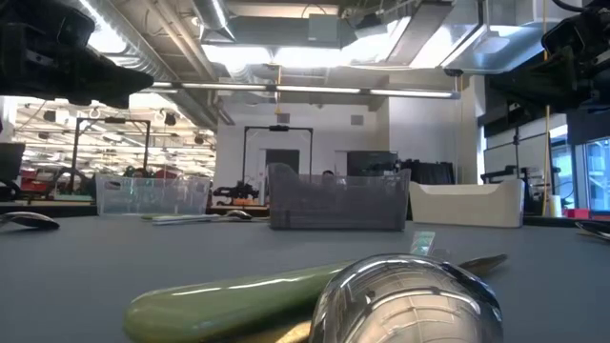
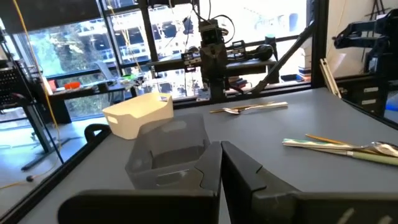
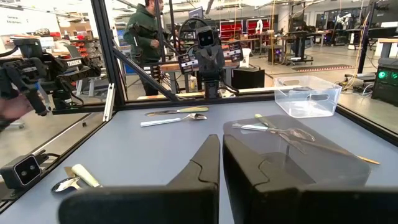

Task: Sort silverware by color (type)
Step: Put the bottom blue spoon into the black bin

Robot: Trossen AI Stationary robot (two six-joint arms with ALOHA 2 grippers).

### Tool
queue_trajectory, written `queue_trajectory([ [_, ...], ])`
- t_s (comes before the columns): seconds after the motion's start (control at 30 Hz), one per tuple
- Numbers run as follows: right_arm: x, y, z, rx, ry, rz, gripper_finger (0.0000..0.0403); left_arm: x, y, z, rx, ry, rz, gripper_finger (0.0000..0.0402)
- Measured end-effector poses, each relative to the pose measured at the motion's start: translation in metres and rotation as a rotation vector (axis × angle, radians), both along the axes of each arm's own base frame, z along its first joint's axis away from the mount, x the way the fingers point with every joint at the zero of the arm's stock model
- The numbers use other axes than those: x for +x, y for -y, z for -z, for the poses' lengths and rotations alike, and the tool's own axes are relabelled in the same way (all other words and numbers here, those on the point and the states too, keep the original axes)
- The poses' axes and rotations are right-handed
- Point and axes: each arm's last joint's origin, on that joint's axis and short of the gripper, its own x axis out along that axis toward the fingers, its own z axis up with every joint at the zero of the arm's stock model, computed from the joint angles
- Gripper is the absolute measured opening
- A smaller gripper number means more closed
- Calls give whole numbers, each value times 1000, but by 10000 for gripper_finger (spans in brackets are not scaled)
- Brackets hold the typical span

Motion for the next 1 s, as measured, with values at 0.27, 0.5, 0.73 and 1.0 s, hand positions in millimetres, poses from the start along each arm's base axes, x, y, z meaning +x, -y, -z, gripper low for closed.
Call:
queue_trajectory([
  [0.27, -1, 1, -11, -86, 121, 32, 12, 0, 1, -1, -111, 10, 48, 4],
  [0.5, 0, 4, -19, -70, 191, 135, 12, -1, -1, -11, -161, 132, -31, 4],
  [0.73, 11, 5, -22, -88, 88, 184, 12, -2, -2, -23, -144, 245, -36, 4],
  [1.0, 53, 3, -45, -114, -125, 127, 12, 8, -2, -31, -148, 315, -29, 4],
])
